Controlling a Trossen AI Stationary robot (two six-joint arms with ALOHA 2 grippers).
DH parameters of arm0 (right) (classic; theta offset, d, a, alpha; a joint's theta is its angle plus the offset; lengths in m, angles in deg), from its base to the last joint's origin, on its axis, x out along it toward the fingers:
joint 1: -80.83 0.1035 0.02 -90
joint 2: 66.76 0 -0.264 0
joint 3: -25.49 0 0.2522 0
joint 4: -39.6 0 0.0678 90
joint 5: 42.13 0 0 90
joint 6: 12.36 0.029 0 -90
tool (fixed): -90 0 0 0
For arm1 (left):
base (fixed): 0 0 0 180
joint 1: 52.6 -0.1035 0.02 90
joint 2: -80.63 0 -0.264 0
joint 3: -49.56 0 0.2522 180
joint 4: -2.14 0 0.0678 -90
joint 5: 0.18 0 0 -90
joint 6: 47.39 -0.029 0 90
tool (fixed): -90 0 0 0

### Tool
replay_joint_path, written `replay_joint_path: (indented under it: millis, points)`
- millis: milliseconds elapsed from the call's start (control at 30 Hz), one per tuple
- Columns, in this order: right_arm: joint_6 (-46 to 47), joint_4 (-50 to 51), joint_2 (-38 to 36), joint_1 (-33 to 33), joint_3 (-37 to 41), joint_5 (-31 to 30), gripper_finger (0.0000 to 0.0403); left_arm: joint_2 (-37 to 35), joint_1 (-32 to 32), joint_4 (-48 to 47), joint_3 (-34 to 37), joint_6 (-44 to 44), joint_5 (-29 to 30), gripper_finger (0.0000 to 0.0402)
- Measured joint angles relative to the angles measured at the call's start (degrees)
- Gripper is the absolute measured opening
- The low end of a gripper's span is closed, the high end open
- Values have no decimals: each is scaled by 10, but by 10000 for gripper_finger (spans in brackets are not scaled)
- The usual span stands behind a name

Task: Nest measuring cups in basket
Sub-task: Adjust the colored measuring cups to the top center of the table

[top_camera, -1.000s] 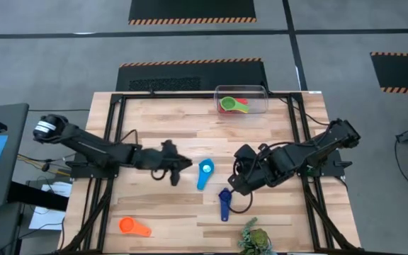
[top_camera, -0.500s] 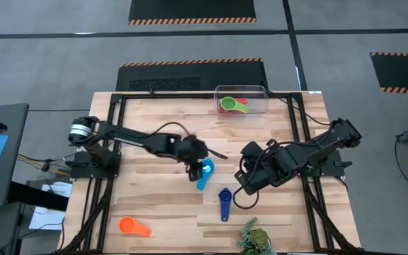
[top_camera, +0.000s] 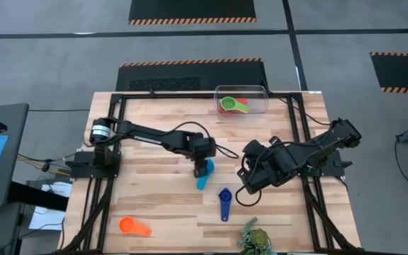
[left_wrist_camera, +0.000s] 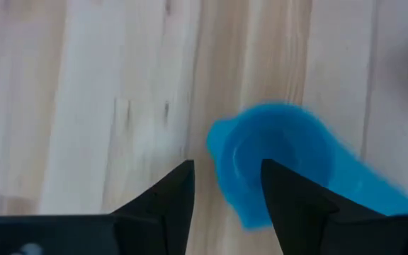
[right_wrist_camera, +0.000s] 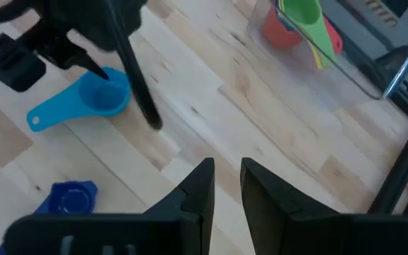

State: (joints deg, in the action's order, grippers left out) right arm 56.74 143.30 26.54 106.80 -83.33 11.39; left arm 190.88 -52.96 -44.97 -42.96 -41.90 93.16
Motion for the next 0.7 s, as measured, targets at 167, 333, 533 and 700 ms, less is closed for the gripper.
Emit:
replay_joint_path:
  millis: [167, 333, 533, 700]
  points:
    - [-4, 1, 0, -2, 0, 1, 92, 5, 0, -10, 2, -40, 5, 153]
    - [-2, 1, 0, -1, 0, 1, 92, 5, -1, -2, 2, -37, 12, 153]
    - [-1, 0, 0, -1, 0, 4, 92, 18, -1, -8, 3, -44, 15, 153]
    - [-1, -1, 0, -1, 0, 4, 92, 15, -3, -39, -6, -47, 35, 153]
